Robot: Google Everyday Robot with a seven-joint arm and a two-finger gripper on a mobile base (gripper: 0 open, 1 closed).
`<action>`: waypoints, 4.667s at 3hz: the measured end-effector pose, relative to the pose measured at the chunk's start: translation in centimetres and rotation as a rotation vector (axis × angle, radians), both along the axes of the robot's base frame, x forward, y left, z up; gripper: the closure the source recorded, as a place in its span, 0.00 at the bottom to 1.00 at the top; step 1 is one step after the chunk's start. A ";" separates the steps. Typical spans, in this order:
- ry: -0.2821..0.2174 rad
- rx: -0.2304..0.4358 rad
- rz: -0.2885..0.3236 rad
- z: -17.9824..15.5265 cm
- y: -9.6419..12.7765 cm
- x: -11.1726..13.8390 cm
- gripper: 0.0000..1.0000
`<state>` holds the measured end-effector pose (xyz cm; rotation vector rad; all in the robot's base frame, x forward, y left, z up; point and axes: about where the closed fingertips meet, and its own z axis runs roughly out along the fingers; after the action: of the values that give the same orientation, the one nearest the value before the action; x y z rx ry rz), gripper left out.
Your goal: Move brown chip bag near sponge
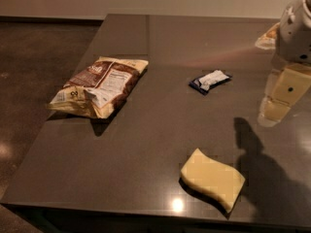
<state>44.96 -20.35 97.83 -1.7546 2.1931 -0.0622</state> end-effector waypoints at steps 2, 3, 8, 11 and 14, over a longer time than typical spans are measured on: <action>-0.001 0.071 0.190 -0.8 6.9 5.4 0.00; -0.011 0.103 0.291 -1.5 11.4 8.0 0.00; -0.030 0.017 0.750 -8.0 26.9 16.7 0.00; 0.030 -0.062 0.850 -10.5 31.1 17.7 0.00; 0.067 -0.139 0.898 -12.0 33.3 17.7 0.15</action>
Offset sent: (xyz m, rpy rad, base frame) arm 0.0912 0.1247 -0.0172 0.1191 0.0119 0.3441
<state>62.68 12.97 85.87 -2.6699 1.2714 0.0599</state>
